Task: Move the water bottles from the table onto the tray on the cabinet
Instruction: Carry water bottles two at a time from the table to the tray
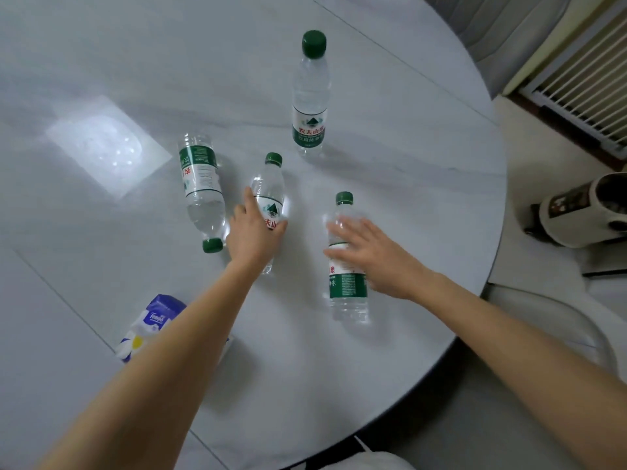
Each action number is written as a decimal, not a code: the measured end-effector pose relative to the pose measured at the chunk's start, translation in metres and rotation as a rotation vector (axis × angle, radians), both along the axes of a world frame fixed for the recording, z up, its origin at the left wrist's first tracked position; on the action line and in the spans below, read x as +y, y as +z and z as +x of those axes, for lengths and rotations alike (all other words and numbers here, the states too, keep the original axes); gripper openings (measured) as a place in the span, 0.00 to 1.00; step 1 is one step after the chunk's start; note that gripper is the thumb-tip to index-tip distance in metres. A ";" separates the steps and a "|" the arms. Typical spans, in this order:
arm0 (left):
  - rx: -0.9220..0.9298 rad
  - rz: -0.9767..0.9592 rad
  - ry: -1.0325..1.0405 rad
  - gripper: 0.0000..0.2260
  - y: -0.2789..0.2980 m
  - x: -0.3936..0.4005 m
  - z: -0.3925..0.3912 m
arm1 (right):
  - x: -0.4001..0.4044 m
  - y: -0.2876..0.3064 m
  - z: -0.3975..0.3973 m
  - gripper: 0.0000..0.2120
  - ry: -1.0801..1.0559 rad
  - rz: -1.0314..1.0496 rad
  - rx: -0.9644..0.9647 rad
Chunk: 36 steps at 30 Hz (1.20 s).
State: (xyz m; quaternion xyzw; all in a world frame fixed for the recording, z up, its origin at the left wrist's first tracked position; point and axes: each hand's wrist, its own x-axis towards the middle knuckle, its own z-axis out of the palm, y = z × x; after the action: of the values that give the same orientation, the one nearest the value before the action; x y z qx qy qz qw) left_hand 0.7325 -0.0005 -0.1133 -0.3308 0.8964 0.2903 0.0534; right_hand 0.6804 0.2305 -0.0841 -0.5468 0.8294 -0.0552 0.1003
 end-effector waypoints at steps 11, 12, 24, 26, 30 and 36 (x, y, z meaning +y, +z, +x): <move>0.090 0.336 0.109 0.30 0.013 0.028 0.051 | -0.052 -0.013 0.045 0.30 -1.255 -0.052 -0.702; 0.162 0.467 0.148 0.27 0.019 0.030 0.064 | -0.052 -0.013 0.046 0.29 -1.244 -0.072 -0.733; 0.772 0.872 0.689 0.20 0.113 0.004 0.260 | -0.132 0.076 0.157 0.24 -0.552 -0.342 -1.457; 0.864 0.835 0.744 0.22 0.127 0.000 0.304 | -0.153 0.087 0.198 0.24 -0.450 -0.298 -1.493; 1.043 0.760 0.876 0.25 0.146 0.003 0.409 | -0.182 0.109 0.292 0.25 -0.270 -0.153 -1.493; 1.147 0.589 1.013 0.19 0.172 0.020 0.601 | -0.206 0.126 0.475 0.25 -0.048 0.003 -1.460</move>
State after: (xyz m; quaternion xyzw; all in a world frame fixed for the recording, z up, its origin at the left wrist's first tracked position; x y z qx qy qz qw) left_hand 1.3333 0.0192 0.0582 -0.4679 0.4132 0.6269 -0.4661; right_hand 1.1555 0.0241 0.0421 -0.3522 0.5629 -0.4068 0.6274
